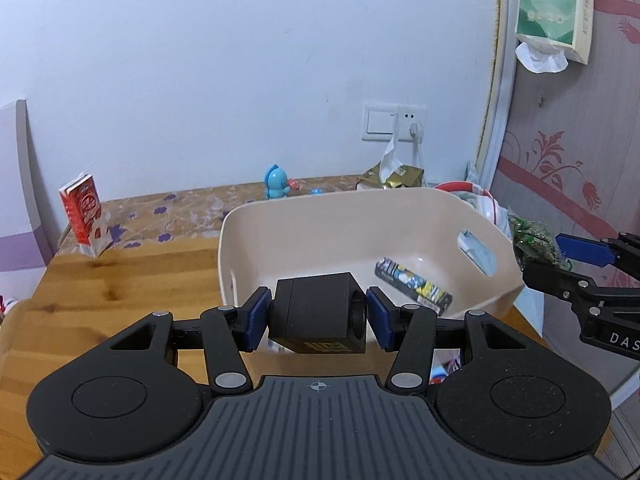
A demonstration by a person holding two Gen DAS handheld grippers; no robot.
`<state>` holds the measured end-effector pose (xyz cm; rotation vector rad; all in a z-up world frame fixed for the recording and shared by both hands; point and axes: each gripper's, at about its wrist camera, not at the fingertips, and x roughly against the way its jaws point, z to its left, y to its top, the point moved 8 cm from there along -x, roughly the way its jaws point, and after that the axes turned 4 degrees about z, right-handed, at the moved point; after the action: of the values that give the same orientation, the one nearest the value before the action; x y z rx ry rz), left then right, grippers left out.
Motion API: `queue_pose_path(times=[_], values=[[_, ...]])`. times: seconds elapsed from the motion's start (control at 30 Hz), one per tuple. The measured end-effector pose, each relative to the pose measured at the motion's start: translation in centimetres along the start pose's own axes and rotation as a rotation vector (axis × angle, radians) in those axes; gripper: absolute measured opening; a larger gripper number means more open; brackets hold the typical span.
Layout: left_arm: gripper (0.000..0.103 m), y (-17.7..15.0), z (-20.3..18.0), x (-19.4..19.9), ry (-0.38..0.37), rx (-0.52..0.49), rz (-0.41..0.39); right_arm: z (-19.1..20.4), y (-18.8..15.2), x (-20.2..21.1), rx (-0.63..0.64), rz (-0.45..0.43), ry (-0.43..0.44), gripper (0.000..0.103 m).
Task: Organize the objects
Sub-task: 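Carry the cube and tea bag into the bin and release both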
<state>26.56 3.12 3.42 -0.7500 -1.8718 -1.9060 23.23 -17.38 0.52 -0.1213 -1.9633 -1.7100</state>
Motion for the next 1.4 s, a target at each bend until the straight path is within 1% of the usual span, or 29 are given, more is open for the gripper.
queue_pose_path(times=[0.17, 0.37, 0.57, 0.7, 0.83, 0.97, 1.1, 1.17, 1.23, 1.27, 1.33, 1.37, 1.4], values=[[0.053, 1.6, -0.6, -2.1, 0.003, -0.015, 0.013, -0.5, 0.9, -1.1, 0.009, 0.0, 0.0, 0.053], [0.053, 2.6, -1.7, -5.2, 0.017, -0.042, 0.059, -1.2, 1.7, -2.9, -0.005, 0.012, -0.006, 0.053], [0.053, 1.9, -2.1, -8.3, 0.038, -0.059, 0.128, -1.4, 1.6, -4.7, 0.0, 0.049, -0.015, 0.053], [0.053, 1.4, -2.1, -10.0, 0.056, -0.059, 0.173, -1.6, 1.1, -5.8, 0.013, 0.089, -0.018, 0.053], [0.053, 0.9, -1.9, -11.1, 0.057, -0.051, 0.206, -1.8, 0.5, -6.9, 0.042, 0.135, -0.022, 0.053], [0.053, 0.5, -1.9, -11.8, 0.06, -0.059, 0.241, -2.2, 0.1, -7.6, 0.04, 0.166, -0.023, 0.053], [0.053, 0.1, -1.6, -12.2, 0.062, -0.046, 0.257, -2.1, -0.2, -8.2, 0.057, 0.192, -0.028, 0.053], [0.053, 0.0, -1.6, -12.4, 0.049, -0.039, 0.265, -2.0, -0.3, -8.4, 0.062, 0.201, -0.029, 0.054], [0.054, 0.0, -1.6, -12.3, 0.049, -0.04, 0.256, -2.0, -0.6, -8.6, 0.061, 0.212, -0.027, 0.054], [0.056, 0.0, -1.7, -12.2, 0.053, -0.042, 0.249, -2.1, -0.7, -8.7, 0.058, 0.215, -0.027, 0.054], [0.065, 0.1, -1.7, -12.0, 0.045, -0.038, 0.244, -2.1, -0.8, -8.8, 0.049, 0.222, -0.026, 0.055], [0.071, 0.2, -1.8, -11.8, 0.037, -0.038, 0.236, -2.2, -0.9, -8.8, 0.041, 0.223, -0.027, 0.057], [0.073, 0.3, -1.9, -11.5, 0.031, -0.04, 0.225, -2.4, -1.0, -8.7, 0.03, 0.223, -0.025, 0.061]])
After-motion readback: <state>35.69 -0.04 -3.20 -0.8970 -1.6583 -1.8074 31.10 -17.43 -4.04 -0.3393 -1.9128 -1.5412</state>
